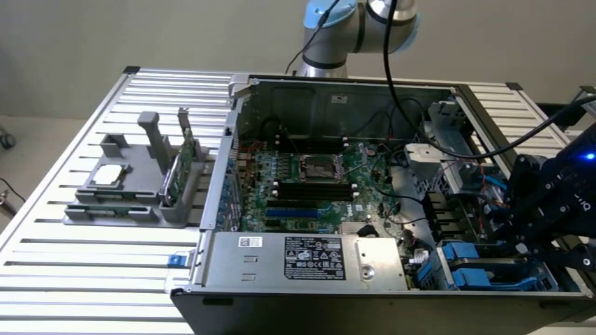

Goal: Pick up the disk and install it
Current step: 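Insert the first disk wire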

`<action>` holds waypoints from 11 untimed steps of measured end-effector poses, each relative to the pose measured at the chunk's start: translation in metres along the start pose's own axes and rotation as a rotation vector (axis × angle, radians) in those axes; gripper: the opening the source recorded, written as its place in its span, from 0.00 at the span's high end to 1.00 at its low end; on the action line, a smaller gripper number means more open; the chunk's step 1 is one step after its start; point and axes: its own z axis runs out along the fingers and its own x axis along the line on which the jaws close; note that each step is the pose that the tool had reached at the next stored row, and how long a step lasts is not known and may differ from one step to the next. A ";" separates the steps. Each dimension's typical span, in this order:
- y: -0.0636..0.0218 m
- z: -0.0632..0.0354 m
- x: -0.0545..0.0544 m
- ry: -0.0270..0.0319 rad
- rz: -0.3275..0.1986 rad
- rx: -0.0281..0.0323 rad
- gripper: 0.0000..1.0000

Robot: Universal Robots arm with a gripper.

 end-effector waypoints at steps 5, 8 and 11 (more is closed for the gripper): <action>-0.0015 -0.0176 0.001 -0.0012 0.000 0.0000 0.75; -0.0027 -0.0311 0.002 -0.0045 0.001 0.0000 0.75; -0.0037 -0.0427 0.003 -0.0080 0.001 0.0000 0.75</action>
